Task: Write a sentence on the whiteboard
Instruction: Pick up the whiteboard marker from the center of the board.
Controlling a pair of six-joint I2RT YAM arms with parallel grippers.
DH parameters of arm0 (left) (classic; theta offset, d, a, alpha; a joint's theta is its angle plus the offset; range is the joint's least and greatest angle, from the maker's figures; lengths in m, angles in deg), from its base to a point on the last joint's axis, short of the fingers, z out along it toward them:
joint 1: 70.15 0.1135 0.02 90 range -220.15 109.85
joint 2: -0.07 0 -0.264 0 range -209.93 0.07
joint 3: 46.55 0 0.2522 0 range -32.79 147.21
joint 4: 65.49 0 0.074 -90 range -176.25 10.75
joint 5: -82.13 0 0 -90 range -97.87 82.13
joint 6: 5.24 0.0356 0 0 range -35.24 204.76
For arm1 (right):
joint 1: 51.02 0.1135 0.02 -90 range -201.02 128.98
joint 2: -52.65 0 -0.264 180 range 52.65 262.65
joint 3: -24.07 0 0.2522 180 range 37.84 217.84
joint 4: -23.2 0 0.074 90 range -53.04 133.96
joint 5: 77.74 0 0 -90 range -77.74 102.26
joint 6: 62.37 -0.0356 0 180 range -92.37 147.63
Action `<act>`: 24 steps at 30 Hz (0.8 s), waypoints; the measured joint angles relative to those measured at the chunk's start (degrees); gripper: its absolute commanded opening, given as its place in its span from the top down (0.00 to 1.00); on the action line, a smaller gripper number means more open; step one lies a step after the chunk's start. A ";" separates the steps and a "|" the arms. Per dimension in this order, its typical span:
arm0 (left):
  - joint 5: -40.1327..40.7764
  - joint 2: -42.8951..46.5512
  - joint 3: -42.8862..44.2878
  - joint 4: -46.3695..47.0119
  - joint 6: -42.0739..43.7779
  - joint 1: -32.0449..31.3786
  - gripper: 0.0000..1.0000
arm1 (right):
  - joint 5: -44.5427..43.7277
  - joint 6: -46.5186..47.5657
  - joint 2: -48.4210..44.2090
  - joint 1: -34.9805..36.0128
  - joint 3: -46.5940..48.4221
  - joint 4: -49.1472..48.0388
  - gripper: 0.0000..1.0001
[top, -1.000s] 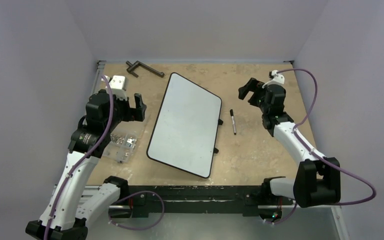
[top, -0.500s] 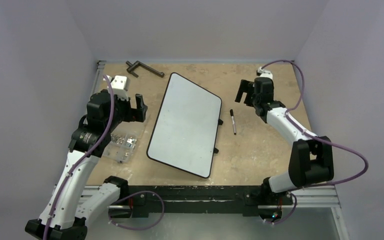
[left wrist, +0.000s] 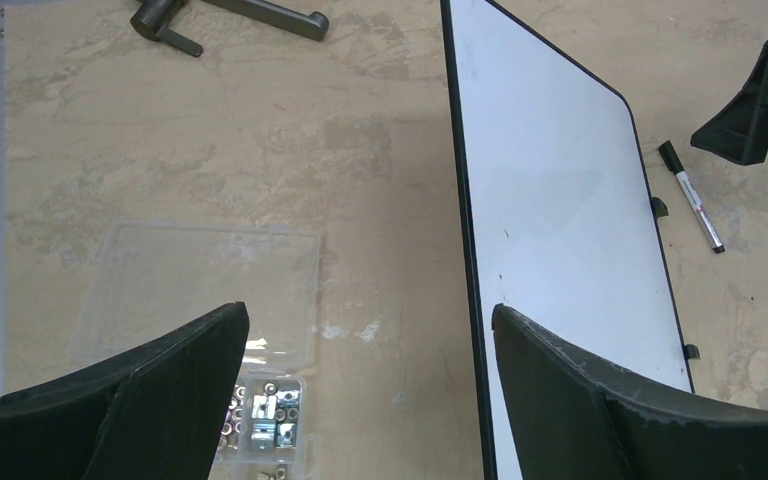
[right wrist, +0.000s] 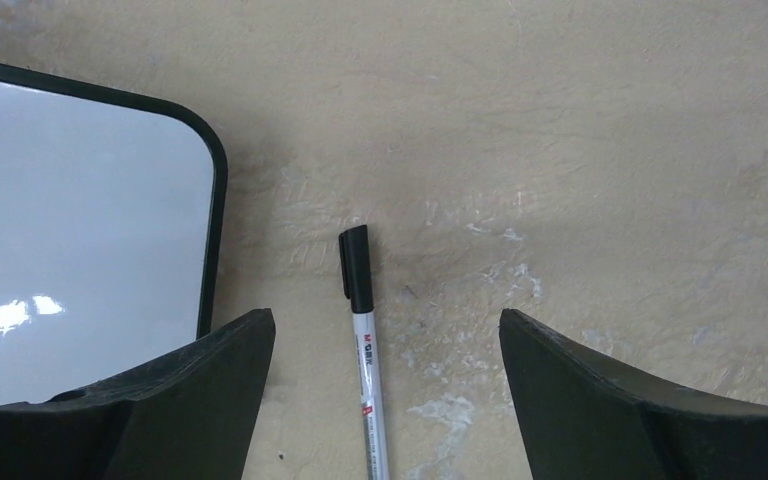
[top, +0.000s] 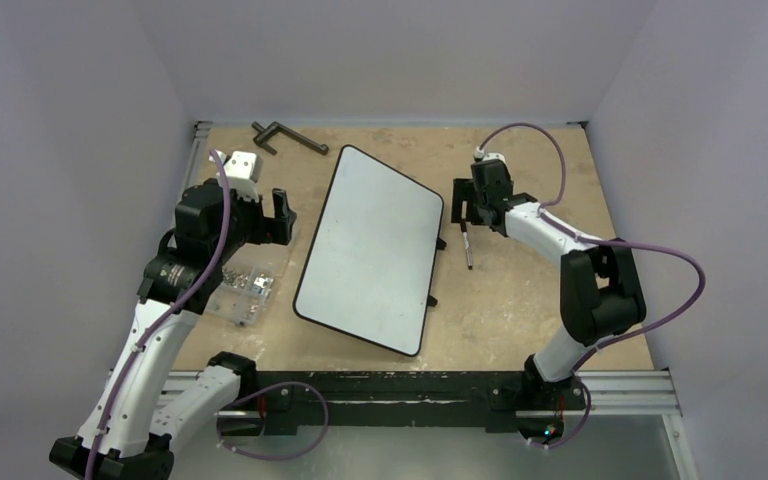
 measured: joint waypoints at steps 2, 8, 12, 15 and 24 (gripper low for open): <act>-0.02 0.00 0.07 0.00 0.00 0.00 0.09 | -0.13 0.11 0.00 0.13 -0.46 0.07 0.21; -0.04 0.00 0.20 0.00 0.00 0.00 0.09 | -0.11 0.42 0.28 -0.07 -2.01 0.87 0.26; -0.04 0.00 0.20 0.00 0.00 0.00 0.09 | 0.00 0.66 1.57 -0.07 -2.01 1.36 0.29; -0.02 0.00 0.20 0.00 0.00 -0.02 0.09 | 0.07 0.74 2.38 -0.07 -2.01 1.57 0.34; -0.02 0.00 0.20 0.00 0.00 -0.31 0.10 | 1.49 1.16 4.63 0.02 -2.01 2.10 0.49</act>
